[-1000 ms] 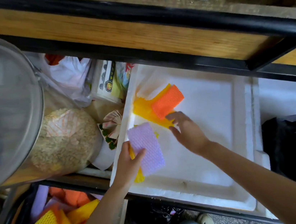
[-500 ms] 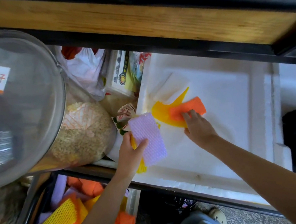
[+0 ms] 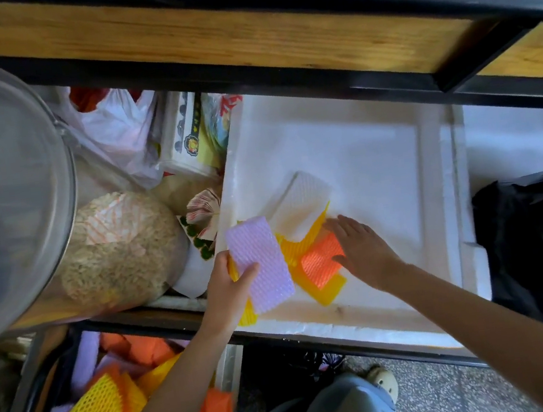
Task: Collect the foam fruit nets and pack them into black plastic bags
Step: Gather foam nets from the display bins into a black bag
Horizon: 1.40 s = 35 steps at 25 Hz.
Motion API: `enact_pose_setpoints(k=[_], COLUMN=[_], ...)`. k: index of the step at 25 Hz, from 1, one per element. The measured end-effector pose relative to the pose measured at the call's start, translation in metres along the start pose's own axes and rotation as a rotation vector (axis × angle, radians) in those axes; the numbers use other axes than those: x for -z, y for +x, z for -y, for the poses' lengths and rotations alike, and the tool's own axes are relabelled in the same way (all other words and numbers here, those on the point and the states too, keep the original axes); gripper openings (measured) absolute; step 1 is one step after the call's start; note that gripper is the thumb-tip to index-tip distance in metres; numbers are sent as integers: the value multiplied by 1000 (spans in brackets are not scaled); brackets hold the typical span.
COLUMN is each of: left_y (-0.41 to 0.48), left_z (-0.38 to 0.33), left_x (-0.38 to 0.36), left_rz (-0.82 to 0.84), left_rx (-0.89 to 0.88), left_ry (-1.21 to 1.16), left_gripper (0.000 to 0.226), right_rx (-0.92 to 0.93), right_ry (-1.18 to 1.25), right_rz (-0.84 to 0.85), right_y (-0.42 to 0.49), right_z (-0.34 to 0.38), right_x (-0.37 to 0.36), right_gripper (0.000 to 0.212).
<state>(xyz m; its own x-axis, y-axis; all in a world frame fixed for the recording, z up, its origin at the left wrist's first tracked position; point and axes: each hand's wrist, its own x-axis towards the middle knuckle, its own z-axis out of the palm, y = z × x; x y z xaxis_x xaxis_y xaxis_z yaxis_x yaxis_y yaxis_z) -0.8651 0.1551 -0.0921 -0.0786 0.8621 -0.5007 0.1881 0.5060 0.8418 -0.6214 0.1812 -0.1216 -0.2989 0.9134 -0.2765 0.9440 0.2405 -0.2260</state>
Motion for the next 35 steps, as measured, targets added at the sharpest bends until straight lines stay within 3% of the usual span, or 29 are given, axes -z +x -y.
enact_pose_setpoints(k=[2,6,8,11,13,15,17,19,22,25,27,29,31,35], left_y=[-2,-3,-1,-3,-11,-22,-30,-33,-30,-28,-29,-31,-33,-34], left_z=[3,5,4,-1,-6,-13,-21,-27,-22,-15,-9,-5,-1,4], left_x=[6,15,17,9,-5,-20,-30,-32,-20,-2,8,13,16,23], left_rz=[9,14,-23,-88,-55,-11,62,161,129,44,34,10,-10,-48], left_rx=[9,-8,-24,-49,-29,15,21,-19,-100,-114,-105,-88,-77,-68], left_ry=[-9,40,41,62,42,8,-79,-243,-304,-222,-215,-195,-172,-169], left_gripper=[29,28,34,46,34,18,14,26,43,43,43,42,38,35], right_rx=[3,-22,-93,-229,-292,-330,-349,-365,-265,-314,-529,-745,-809,-803], right_ry=[-62,-70,141,603,880,997,1007,945,841,779,750,843,935,1058], right_rz=[71,141,87,-135,-204,-191,-158,-131,-131,-276,-212,-75,-10,-85], right_y=[5,-1,-11,-27,-33,-33,-29,-24,-16,6,28,46,54,56], right_z=[-3,-10,-14,-2,21,46,66,78,82,66,51,46,48,43], right_x=[-3,5,16,31,39,39,34,30,27,23,22,18,14,12], right_gripper=[61,36,30,20,18,18,18,19,15,41,70,85,85,67])
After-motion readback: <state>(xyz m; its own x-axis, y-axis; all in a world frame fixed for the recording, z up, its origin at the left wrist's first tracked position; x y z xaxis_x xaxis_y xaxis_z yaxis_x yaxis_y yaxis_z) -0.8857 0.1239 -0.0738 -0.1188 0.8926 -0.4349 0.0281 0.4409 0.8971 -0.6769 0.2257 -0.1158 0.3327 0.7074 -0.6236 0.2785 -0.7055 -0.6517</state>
